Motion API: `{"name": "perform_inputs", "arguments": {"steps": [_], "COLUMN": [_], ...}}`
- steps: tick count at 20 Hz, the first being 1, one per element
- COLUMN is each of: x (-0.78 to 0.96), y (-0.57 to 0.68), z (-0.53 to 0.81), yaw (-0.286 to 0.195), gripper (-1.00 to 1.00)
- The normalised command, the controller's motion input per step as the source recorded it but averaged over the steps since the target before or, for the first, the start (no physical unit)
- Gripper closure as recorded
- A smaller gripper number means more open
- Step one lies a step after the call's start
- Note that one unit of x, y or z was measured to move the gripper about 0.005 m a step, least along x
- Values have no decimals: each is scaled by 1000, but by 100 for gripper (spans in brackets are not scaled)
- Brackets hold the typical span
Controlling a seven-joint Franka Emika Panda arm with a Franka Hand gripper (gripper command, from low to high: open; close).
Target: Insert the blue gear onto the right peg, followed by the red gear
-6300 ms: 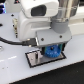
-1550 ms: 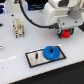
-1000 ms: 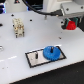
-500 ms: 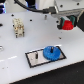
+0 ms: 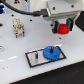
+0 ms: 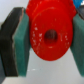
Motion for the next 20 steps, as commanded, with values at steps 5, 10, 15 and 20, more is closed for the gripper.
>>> {"name": "perform_inputs", "arguments": {"steps": [5,10,15,20], "x": [703,483,144,118], "y": [-259,-253,-187,-145], "z": [51,-15,-89,-117], "yaw": [0,0,0,0], "gripper": [100,100,100,100]}}
